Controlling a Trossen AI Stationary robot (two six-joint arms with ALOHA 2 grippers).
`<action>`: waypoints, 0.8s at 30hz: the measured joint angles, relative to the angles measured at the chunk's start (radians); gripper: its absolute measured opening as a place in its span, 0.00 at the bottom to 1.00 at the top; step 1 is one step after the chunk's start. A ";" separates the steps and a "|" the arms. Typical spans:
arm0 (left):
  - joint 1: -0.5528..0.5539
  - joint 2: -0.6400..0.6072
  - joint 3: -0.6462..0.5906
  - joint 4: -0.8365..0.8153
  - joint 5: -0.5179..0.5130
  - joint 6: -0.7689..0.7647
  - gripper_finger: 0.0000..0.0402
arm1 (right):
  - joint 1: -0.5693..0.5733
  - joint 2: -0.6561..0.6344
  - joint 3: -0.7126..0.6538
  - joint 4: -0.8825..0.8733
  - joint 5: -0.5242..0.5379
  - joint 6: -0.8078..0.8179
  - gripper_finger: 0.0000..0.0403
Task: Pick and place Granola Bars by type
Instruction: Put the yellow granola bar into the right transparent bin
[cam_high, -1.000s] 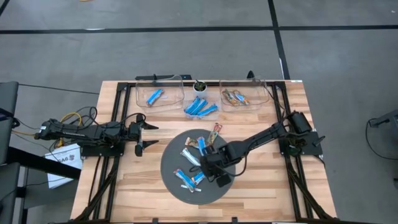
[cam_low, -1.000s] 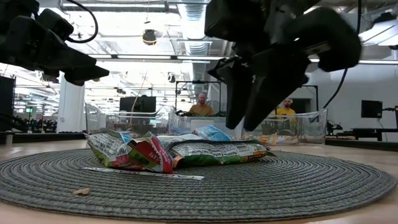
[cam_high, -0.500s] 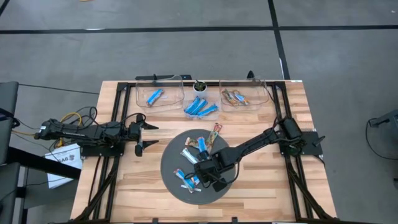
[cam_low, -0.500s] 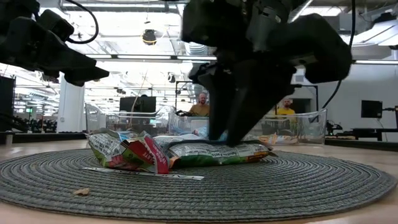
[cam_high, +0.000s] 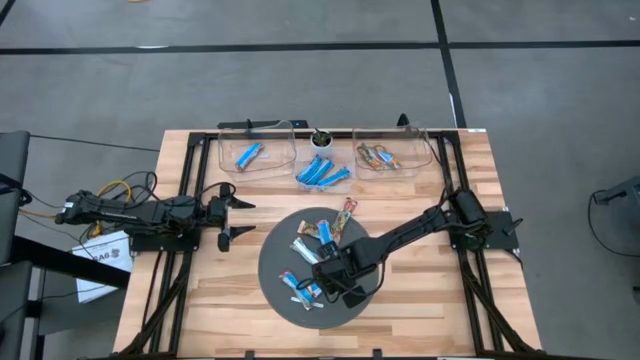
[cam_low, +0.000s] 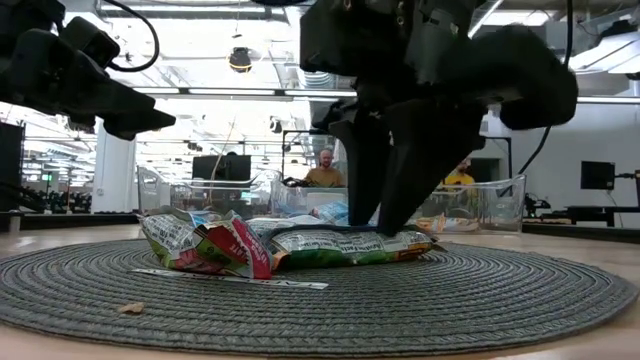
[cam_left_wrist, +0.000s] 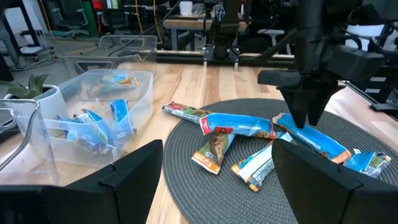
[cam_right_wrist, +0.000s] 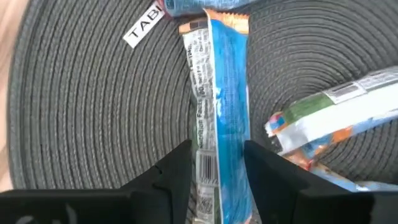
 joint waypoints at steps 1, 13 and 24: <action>0.000 0.000 0.000 0.000 0.000 0.000 0.73 | 0.000 0.012 0.002 0.006 0.000 0.000 0.34; 0.000 0.000 0.000 0.000 -0.002 0.000 0.73 | 0.005 0.025 -0.001 0.015 0.001 -0.008 0.30; 0.000 0.000 0.000 0.000 -0.003 0.000 0.73 | 0.005 0.025 -0.001 0.017 0.004 0.008 0.08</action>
